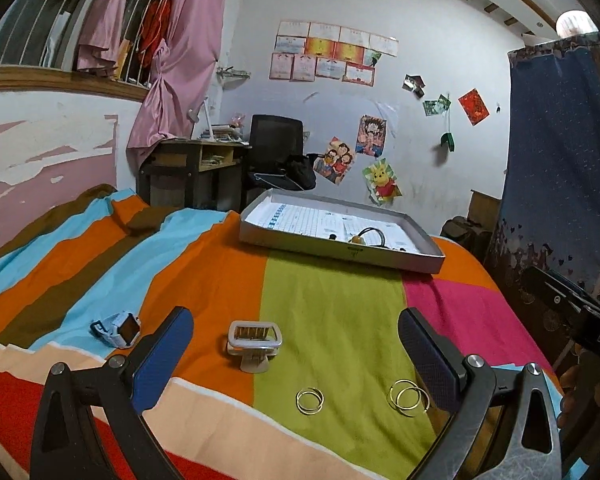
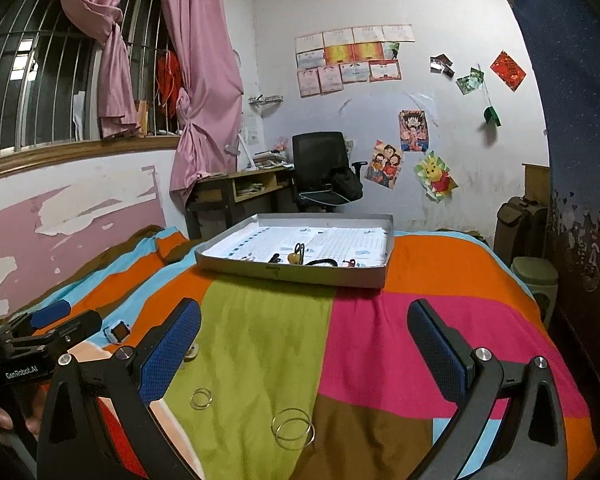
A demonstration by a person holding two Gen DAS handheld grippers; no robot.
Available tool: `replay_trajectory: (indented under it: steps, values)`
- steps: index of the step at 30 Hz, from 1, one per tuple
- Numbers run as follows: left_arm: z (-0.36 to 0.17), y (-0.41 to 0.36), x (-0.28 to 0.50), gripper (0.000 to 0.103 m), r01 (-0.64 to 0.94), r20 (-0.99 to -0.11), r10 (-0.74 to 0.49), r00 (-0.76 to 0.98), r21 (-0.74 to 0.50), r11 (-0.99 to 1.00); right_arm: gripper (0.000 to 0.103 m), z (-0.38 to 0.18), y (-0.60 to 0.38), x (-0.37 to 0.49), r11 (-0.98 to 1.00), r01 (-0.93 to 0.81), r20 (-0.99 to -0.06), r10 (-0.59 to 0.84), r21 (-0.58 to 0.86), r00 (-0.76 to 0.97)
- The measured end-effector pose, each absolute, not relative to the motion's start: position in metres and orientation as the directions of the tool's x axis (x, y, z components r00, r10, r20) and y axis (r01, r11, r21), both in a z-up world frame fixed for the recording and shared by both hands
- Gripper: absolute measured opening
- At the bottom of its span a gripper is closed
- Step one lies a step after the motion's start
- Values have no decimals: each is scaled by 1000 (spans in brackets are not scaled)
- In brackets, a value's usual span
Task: Organize jewelry
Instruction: 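Move both tools back over the rings and claw clip on the blanket, then grasp the large silver hoops with the right tool while the left tool grasps the small ring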
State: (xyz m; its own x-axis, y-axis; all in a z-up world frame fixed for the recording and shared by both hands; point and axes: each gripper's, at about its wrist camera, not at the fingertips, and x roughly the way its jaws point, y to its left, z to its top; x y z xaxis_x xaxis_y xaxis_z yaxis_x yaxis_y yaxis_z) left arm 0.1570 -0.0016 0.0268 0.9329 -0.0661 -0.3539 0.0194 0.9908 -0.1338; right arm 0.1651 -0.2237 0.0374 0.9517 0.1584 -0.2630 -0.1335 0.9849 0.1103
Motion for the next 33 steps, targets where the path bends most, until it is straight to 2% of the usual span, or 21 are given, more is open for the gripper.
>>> replay_trajectory:
  steps: [7,14,21,23,24,25,27,29,33]
  values:
    - [1,0,187,103,15,-425,-69,903,-130,991,102,13,-218,199,987,-136,-328,159,91,931]
    - [-41,11,229,103,64,-619,-188,762,-218,974,102,-30,-211,231,975,-221,-472,210,34,856]
    - [-73,10,245,102,132,-696,-257,670,-229,964,101,-73,-201,246,944,-329,-625,255,-3,738]
    - [-77,8,245,95,158,-701,-274,658,-228,961,97,-83,-198,246,935,-353,-650,267,-2,711]
    - [-80,6,245,92,174,-704,-286,651,-228,958,91,-88,-197,247,932,-364,-665,268,-6,698]
    - [-83,2,245,86,197,-708,-300,640,-226,954,83,-90,-195,247,929,-370,-673,267,-10,689]
    - [-87,-3,246,76,235,-717,-318,621,-217,947,75,-98,-191,250,923,-385,-693,274,-7,667]
    - [-90,-11,247,66,273,-724,-336,603,-208,939,71,-101,-188,252,915,-403,-701,286,-2,653]
    - [-95,-22,251,58,336,-737,-372,564,-208,919,60,-107,-177,255,894,-447,-715,298,-22,632]
